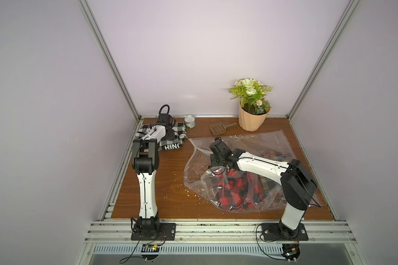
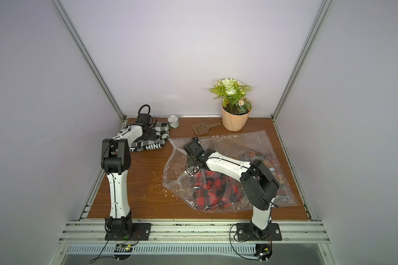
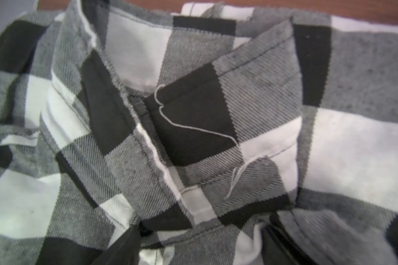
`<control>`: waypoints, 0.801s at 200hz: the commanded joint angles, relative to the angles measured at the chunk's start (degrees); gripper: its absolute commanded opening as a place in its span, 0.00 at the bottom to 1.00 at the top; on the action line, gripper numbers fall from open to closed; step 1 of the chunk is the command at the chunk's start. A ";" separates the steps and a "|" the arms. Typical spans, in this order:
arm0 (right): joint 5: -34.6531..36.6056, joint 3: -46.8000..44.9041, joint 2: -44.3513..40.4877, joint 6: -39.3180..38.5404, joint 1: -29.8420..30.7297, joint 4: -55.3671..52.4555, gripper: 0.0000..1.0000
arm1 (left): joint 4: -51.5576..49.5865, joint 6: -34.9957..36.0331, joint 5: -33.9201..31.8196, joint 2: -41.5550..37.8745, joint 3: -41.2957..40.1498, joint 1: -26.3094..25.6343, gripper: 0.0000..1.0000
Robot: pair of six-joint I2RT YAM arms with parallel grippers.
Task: Take the shirt out of the vacuum bag
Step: Move the shirt to the corner of the board.
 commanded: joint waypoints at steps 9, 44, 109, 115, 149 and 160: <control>-1.70 1.88 0.36 -0.05 0.44 -2.12 0.19 | -7.39 3.43 0.00 5.53 -0.40 0.85 0.83; -1.83 2.45 0.84 0.04 0.71 -2.69 0.19 | -7.23 3.21 0.85 3.40 -2.07 -0.49 0.83; -2.49 2.17 0.71 0.30 1.59 -1.92 0.19 | -4.33 -6.36 5.09 -17.75 -11.11 -0.06 0.96; -2.51 2.18 0.65 0.30 1.66 -1.86 0.19 | -4.09 -7.14 6.44 -19.59 -11.97 0.35 0.96; -2.62 0.97 -0.23 0.13 1.77 -1.08 0.19 | -2.43 -9.13 10.79 -28.48 -18.58 1.48 0.99; -2.83 0.49 -0.69 -0.09 1.77 -0.91 0.19 | -1.75 -9.66 12.52 -31.12 -22.35 1.85 0.99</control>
